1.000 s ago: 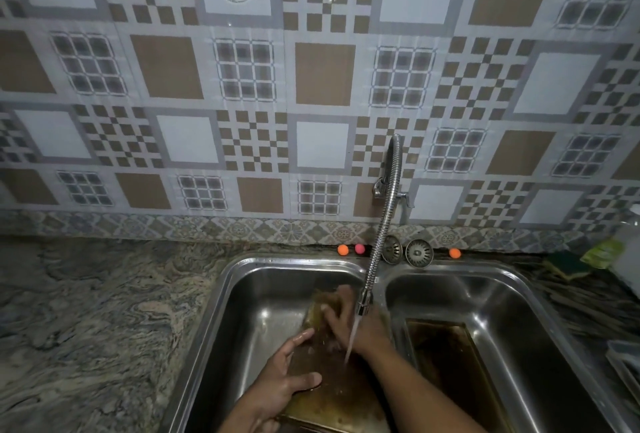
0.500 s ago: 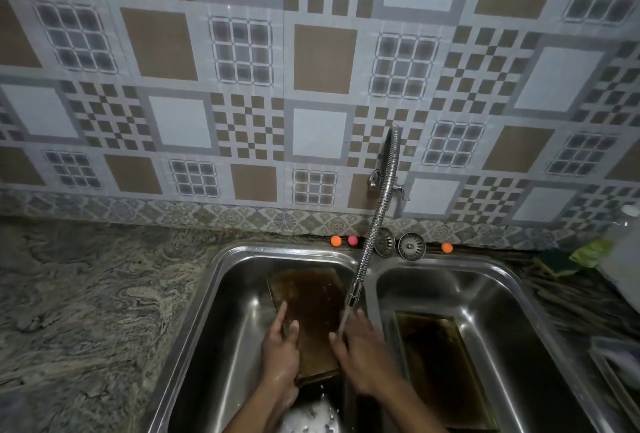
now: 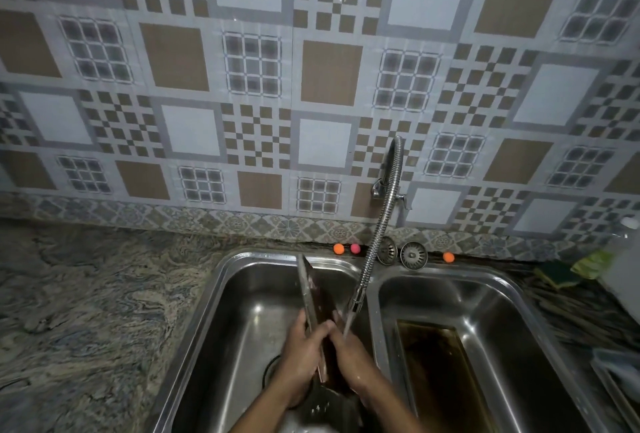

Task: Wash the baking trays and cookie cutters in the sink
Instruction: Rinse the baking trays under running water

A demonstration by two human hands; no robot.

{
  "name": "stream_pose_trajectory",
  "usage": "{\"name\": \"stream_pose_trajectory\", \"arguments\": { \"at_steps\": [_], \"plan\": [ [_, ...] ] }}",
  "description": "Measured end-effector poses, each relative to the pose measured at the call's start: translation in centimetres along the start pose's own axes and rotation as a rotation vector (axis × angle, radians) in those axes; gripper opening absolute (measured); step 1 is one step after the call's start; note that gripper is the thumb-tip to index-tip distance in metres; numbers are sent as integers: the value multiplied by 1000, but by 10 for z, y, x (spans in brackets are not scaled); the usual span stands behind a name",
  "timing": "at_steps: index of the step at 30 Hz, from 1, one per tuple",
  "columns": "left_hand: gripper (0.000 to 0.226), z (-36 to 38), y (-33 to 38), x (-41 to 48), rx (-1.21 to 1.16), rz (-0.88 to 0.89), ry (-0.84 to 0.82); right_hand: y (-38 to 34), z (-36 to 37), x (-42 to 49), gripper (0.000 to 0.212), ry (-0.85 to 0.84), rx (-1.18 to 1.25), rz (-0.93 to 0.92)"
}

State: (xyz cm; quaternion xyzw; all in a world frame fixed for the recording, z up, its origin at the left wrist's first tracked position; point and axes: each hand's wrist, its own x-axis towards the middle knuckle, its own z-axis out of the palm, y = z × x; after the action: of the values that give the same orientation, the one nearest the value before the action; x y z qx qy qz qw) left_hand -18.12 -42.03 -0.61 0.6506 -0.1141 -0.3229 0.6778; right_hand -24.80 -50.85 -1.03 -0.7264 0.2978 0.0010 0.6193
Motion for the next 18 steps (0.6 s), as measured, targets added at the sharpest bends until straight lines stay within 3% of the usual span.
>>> {"name": "stream_pose_trajectory", "arguments": {
  "at_steps": [2, 5, 8, 11, 13, 16, 18],
  "plan": [
    [22, 5, 3, -4, 94, 36, -57, -14, 5, -8, 49, 39, 254, 4],
    [25, 7, -2, -5, 210, 69, -123, -17, 1, -15, 51, 43, 687, 108],
    [29, 0, -15, -6, 309, 60, -155, -7, -5, -16, 48, 5, 871, 177],
    [10, -30, -37, 7, 611, 171, 78, 2, -10, -14, 25, 33, 807, 180],
    [22, -52, -46, 13, 808, 104, 234, 4, -17, -13, 23, 117, 708, 123],
    [38, -62, -40, 7, 674, 74, 151, 10, -27, -13, 28, 302, 348, -13],
    [42, -58, -37, 2, 544, 60, 93, 18, -31, -12, 42, 399, 138, -104]
  ]
}}
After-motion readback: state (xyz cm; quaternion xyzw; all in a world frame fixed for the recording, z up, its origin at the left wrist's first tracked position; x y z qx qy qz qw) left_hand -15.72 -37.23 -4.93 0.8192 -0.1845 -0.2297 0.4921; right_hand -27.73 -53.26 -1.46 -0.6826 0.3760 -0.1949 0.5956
